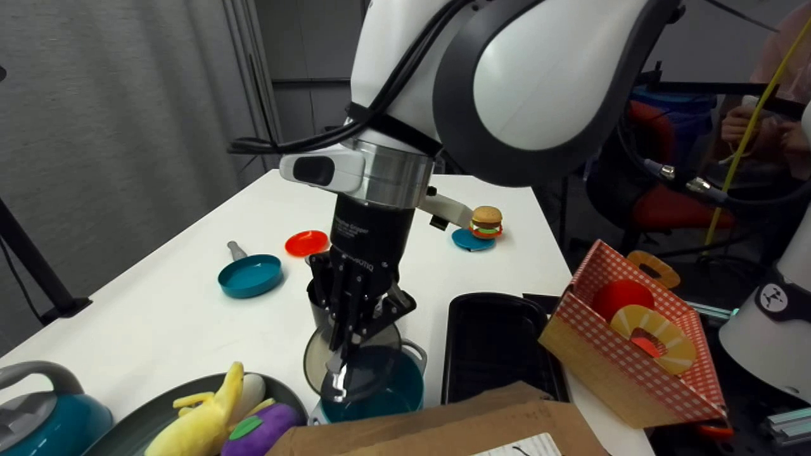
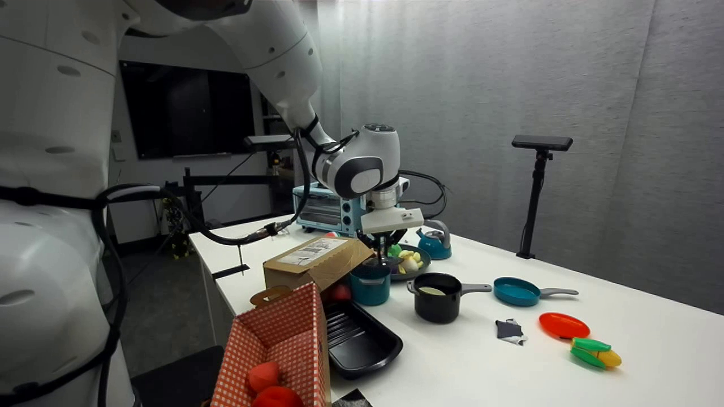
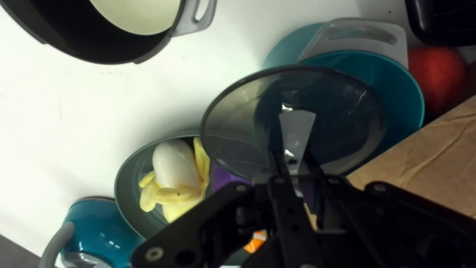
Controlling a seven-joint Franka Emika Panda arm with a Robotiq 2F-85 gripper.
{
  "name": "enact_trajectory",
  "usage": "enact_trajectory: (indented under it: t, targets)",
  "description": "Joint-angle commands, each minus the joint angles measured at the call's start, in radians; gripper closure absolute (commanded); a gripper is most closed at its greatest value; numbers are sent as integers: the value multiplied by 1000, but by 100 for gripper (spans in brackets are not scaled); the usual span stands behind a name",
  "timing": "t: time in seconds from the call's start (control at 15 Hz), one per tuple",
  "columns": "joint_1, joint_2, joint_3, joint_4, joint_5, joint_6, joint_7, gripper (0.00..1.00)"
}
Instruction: Remove the lid from the blue pot and place it on the black pot
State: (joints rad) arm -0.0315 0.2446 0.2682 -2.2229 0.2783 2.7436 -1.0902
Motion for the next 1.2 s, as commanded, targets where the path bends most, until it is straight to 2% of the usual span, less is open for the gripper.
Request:
enact_trajectory:
  t: [0.0,0.6,1.13]
  targets:
    - [-15,-9,-14,25,33,37,40,96]
    - [-18,5,-107,37,-50,157,253,96]
    - [-19,6,-189,27,-186,185,469,96]
